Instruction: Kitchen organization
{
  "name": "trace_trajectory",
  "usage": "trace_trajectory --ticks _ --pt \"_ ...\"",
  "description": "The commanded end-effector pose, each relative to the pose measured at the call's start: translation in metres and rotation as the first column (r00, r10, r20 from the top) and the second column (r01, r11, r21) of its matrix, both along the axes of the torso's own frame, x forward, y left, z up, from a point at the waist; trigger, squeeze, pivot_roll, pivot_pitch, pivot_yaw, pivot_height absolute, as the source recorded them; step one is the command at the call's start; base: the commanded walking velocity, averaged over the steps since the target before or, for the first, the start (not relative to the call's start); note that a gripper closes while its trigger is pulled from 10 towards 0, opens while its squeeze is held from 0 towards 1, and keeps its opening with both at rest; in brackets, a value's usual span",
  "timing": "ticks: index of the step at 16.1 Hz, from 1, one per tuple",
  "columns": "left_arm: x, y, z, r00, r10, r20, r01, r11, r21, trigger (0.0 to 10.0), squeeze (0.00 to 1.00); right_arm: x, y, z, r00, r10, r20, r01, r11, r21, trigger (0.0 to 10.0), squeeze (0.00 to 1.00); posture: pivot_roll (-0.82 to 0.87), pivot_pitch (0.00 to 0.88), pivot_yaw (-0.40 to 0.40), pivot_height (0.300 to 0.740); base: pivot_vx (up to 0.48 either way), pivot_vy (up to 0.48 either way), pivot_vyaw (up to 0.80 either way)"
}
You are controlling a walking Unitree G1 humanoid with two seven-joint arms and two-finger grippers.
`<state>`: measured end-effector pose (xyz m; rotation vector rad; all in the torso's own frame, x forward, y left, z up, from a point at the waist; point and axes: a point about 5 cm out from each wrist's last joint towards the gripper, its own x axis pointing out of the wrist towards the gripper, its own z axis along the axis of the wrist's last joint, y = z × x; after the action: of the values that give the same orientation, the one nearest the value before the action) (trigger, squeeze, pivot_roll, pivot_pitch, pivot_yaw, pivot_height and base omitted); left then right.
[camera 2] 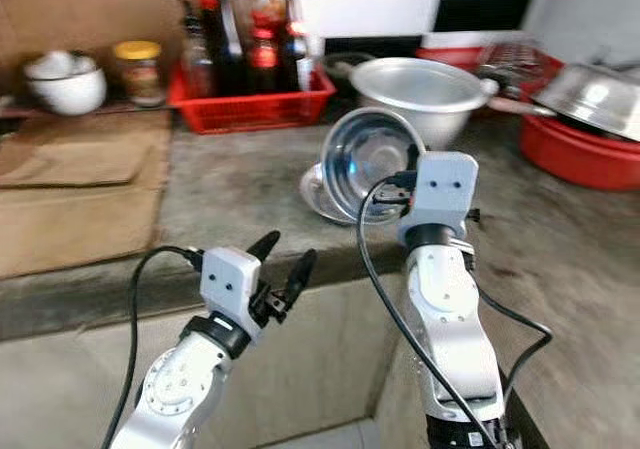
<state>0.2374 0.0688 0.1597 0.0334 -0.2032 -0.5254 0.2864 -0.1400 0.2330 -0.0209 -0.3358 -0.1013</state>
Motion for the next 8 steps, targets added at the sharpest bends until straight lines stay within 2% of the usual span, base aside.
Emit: trace_trajectory --ticks 1,4,7,8 --pt "-0.0005 0.0 -0.0008 1.0 -0.014 0.002 0.014 1.0 0.001 10.0 0.0 -0.0008 -0.0022 -0.0009 1.0 -0.009 0.012 0.009 1.0 0.004 10.0 0.0 0.06 0.0 -0.065 0.74 0.0 0.465 -0.8" --pt "-0.0002 -0.0017 -0.0017 1.0 -0.026 0.002 0.026 1.0 0.005 10.0 0.0 -0.0016 -0.0035 -0.0042 1.0 -0.017 0.003 0.017 1.0 0.013 10.0 0.0 0.05 0.0 -0.059 0.74 0.0 0.0 -0.78" --pt "0.0007 -0.0021 -0.0012 0.999 -0.034 0.002 0.034 0.999 0.011 10.0 0.0 -0.0024 -0.0049 -0.0055 1.0 -0.03 0.002 0.03 0.999 0.011 10.0 0.0 0.05 0.0 -0.055 0.74 0.0 0.4 -0.78" --pt "0.0007 -0.0024 -0.0013 0.999 -0.035 0.005 0.035 0.999 0.007 10.0 0.0 -0.0025 -0.0054 -0.0058 0.999 -0.034 0.0 0.034 0.999 0.014 10.0 0.0 0.05 0.0 -0.051 0.74 0.0 0.0 -0.77"
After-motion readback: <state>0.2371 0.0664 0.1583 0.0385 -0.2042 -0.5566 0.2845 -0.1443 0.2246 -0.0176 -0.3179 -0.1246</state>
